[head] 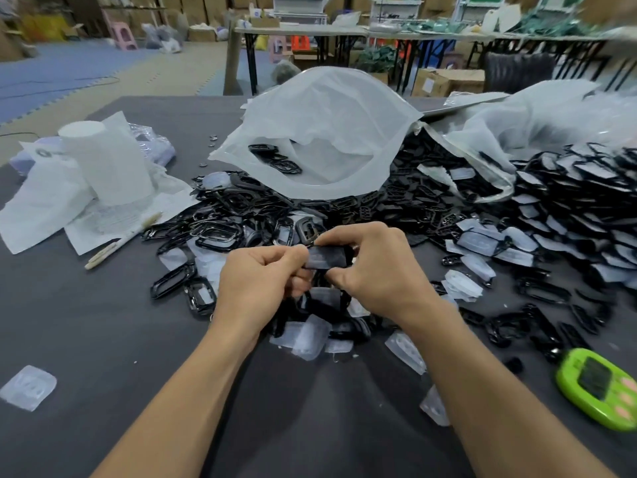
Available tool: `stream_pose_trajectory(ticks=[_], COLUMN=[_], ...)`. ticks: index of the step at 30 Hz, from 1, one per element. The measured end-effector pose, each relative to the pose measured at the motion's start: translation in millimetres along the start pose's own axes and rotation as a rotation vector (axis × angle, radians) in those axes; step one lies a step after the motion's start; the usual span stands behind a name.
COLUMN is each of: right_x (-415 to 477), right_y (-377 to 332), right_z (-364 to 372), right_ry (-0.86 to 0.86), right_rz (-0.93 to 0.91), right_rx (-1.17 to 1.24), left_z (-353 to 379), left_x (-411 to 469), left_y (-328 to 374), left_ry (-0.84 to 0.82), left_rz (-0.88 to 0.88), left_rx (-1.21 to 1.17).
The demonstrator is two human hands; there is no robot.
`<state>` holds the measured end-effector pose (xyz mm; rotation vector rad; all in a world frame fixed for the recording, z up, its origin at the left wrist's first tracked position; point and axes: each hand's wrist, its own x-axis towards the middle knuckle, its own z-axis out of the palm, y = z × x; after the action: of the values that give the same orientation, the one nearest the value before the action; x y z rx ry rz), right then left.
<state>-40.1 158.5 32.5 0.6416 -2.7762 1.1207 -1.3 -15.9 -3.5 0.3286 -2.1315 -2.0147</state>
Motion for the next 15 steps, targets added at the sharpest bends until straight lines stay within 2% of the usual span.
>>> stream_pose_trajectory(ticks=[4,9,12,15], right_x=[3,4,3,7], right_y=[46,100,110,104], right_z=[-58,-133,-141,-123], right_ry=[0.025,0.085,0.088,0.108], right_rz=[0.229,0.497,0.512,0.413], right_rx=[-0.141,-0.4,-0.423,-0.425], left_z=[1,10,12,10], left_x=[-10,-23,-23,-18], left_y=[4,9,7,4], left_ry=[0.151,0.18,0.223,0.244], left_rz=[0.179,0.264,0.305,0.322], left_rx=[0.33,0.56,0.695,0.808])
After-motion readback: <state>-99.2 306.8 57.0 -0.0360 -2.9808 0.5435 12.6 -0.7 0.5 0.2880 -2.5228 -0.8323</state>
